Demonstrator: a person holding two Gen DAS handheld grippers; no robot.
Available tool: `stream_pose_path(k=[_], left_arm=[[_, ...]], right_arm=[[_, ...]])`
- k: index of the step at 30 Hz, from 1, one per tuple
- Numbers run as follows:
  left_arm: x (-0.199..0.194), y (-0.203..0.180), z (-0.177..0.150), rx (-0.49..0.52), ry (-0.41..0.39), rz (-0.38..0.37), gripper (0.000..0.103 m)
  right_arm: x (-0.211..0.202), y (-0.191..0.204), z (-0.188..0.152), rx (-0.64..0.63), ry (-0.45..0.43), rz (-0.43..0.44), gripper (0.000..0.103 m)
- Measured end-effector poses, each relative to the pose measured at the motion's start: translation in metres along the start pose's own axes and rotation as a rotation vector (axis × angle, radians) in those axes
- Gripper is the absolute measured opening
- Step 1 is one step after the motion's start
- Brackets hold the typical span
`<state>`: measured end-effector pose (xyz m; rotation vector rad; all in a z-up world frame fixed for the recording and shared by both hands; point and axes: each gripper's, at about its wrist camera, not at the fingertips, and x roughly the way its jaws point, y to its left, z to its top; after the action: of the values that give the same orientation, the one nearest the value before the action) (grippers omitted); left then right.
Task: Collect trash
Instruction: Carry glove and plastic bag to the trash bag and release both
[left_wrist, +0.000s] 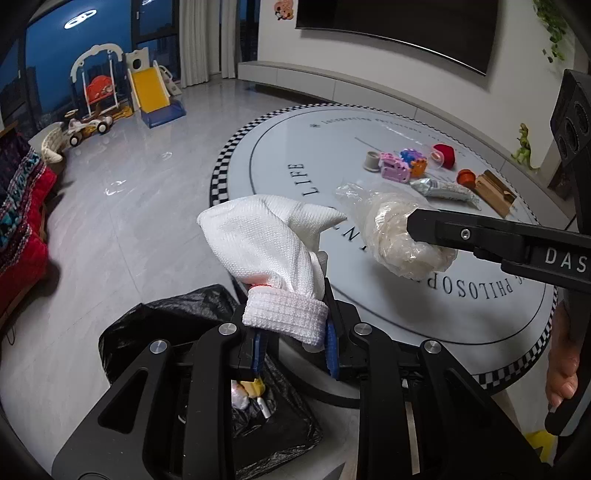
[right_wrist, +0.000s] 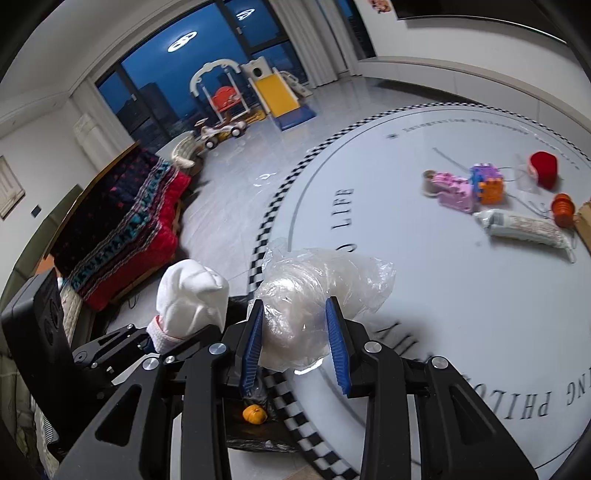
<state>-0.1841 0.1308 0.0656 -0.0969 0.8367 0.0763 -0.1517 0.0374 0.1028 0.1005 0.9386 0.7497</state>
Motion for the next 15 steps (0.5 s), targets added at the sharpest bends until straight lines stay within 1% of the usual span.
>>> stream_pose_path(k=[6, 10, 15], left_arm=[[-0.010, 0.035, -0.032, -0.074, 0.021, 0.057, 0.024], [-0.014, 0.058, -0.058, -0.116, 0.049, 0.094, 0.024], [-0.015, 0.083, -0.087, -0.163, 0.090, 0.138, 0.024]], right_arm=[[0.020, 0.046, -0.022, -0.068, 0.059, 0.055, 0.035], [0.036, 0.075, -0.040, -0.115, 0.105, 0.089, 0.035], [0.059, 0.102, -0.056, -0.180, 0.171, 0.102, 0.035]])
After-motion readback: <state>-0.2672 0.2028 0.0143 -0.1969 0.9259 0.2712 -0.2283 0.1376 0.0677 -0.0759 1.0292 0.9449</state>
